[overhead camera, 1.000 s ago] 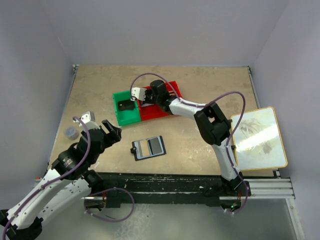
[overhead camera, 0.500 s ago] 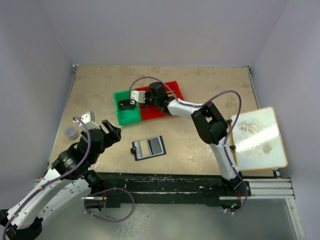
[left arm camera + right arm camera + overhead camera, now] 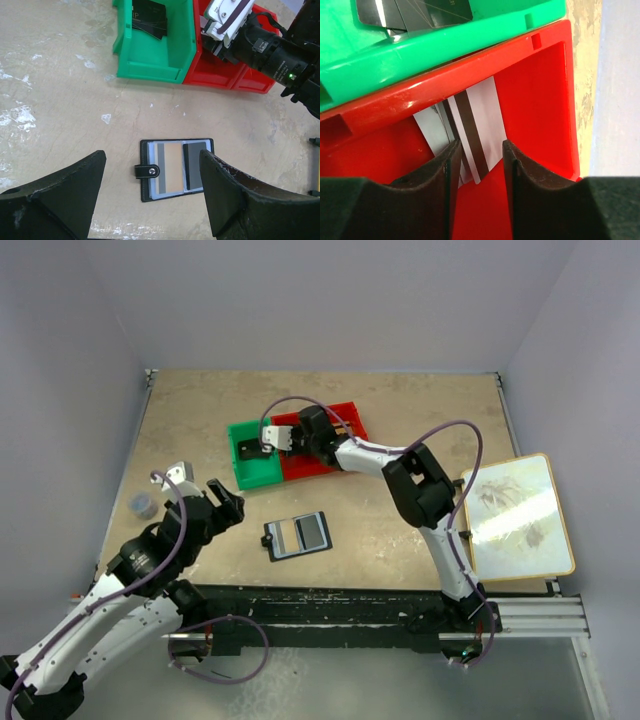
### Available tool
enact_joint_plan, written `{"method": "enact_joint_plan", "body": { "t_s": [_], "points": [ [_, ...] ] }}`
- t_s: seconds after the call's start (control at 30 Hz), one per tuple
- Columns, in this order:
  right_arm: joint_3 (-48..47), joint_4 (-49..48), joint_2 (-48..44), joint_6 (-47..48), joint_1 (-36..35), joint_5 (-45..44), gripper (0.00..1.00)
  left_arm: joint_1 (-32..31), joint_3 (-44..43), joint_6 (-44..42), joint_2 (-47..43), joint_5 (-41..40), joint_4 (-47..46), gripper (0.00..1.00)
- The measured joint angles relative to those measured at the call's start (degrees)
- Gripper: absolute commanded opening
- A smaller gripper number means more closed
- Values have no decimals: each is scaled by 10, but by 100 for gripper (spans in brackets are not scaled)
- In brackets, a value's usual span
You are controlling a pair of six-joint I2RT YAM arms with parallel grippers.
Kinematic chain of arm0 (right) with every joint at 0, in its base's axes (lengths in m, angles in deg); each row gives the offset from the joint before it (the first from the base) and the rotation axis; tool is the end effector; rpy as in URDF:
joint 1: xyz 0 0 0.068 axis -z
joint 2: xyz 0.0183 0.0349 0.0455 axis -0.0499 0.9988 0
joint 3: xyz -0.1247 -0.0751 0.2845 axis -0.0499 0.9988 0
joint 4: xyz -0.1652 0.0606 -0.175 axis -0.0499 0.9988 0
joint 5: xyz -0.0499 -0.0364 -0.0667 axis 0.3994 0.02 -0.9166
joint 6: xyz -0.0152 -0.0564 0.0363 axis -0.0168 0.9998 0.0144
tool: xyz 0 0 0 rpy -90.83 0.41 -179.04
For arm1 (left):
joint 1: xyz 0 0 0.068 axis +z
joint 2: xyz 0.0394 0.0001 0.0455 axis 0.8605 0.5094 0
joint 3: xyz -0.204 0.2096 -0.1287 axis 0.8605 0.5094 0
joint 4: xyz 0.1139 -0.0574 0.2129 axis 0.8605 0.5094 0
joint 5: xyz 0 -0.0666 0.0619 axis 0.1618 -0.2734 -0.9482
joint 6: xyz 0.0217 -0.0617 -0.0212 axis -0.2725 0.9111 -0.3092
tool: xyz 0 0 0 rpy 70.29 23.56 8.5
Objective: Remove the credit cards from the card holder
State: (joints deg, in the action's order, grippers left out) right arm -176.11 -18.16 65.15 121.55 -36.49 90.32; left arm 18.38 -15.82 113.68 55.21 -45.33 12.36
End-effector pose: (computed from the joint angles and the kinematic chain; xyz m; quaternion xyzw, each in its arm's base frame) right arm 0.4321 0.3574 0.2014 -0.6322 0.5741 -0.0518 0.5178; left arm 0.0733 -0.0246 0.3036 -0.2185 0.8273 -0.1682 0.4894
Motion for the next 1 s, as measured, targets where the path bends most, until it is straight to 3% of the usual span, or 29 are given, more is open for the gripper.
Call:
{"method": "enact_joint_plan", "body": {
  "t_s": [0.23, 0.4, 0.67, 0.8, 1.0],
  "points": [
    [22, 2, -40, -29, 0, 13, 46, 0, 0, -1, 8, 5, 0, 73],
    [45, -13, -104, -101, 0, 10, 49, 0, 0, -1, 9, 7, 0, 74],
    [129, -21, -280, -440, 2, -17, 56, 0, 0, -1, 12, -1, -1, 75],
    [249, -48, -376, -616, 2, -16, 53, 0, 0, 0, 23, -16, -3, 75],
    [373, -32, -413, -783, -30, -29, 55, 0, 6, 1, 33, -45, -12, 75]
  ]
}}
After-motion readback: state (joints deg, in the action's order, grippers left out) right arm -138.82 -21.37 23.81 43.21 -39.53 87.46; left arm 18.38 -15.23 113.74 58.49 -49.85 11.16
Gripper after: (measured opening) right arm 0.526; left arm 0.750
